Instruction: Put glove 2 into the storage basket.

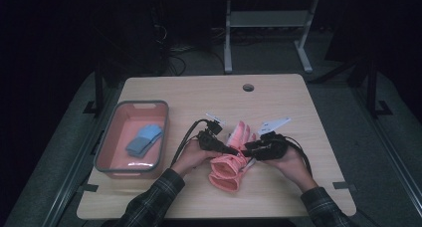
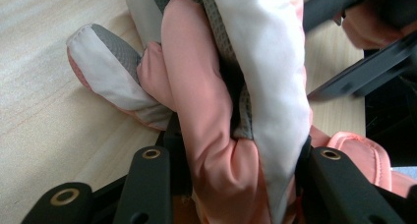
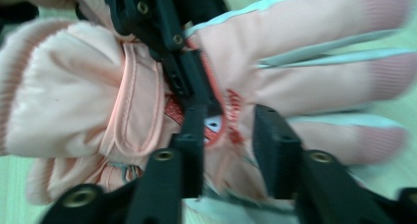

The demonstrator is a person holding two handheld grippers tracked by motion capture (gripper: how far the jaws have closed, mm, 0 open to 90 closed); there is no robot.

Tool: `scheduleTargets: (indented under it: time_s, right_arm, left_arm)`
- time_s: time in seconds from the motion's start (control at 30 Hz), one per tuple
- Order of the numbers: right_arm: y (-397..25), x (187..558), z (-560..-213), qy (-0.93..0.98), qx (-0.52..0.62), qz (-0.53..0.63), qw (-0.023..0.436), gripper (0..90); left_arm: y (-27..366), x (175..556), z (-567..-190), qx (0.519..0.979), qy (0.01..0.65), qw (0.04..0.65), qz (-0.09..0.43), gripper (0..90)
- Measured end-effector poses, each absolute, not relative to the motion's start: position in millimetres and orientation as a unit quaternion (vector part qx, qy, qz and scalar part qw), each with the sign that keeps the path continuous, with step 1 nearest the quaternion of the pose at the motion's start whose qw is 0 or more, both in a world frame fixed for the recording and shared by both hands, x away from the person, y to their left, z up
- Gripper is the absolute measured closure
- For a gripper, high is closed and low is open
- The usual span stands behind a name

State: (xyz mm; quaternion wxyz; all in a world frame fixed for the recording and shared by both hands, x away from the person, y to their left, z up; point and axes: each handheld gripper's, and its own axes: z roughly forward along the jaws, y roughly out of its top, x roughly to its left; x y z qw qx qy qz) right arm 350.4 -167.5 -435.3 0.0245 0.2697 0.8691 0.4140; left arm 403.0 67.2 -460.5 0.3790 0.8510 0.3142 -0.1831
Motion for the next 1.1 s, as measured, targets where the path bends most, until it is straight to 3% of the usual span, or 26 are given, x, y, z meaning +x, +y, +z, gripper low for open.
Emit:
scheduleTargets:
  time_s: [0.03,0.13,0.2,0.27,0.3,0.4,0.63,1.1]
  right_arm:
    - [-179.1,346.3,-430.5,0.858,0.285,0.426,0.039,51.8]
    - [-192.2,343.8,-428.7,0.848,0.305,0.430,0.063,46.3]
    - [-213.9,343.7,-433.4,0.830,0.343,0.432,0.084,37.5]
    - [-218.3,343.8,-435.6,0.827,0.351,0.431,0.087,34.9]
    - [-227.6,343.0,-441.7,0.822,0.376,0.415,0.102,27.5]
    - [-235.5,344.2,-451.2,0.816,0.405,0.397,0.112,21.2]
    - [-239.0,354.2,-477.8,0.819,0.437,0.335,0.161,14.5]
    - [-239.9,355.7,-482.6,0.809,0.437,0.354,0.171,12.2]
  left_arm:
    - [67.3,402.6,-459.1,0.852,0.314,0.378,-0.181,60.2]
    - [67.6,399.6,-452.9,0.855,0.308,0.380,-0.173,60.8]
    - [69.1,397.5,-446.8,0.856,0.302,0.383,-0.168,61.2]
    - [70.7,396.1,-442.1,0.855,0.302,0.388,-0.165,61.2]
    - [72.0,395.8,-439.7,0.856,0.298,0.389,-0.163,61.0]
    - [76.0,394.8,-431.4,0.855,0.297,0.396,-0.154,60.9]
    - [84.6,393.3,-415.8,0.852,0.289,0.412,-0.142,60.7]
    - [102.2,389.4,-389.8,0.844,0.298,0.429,-0.123,60.2]
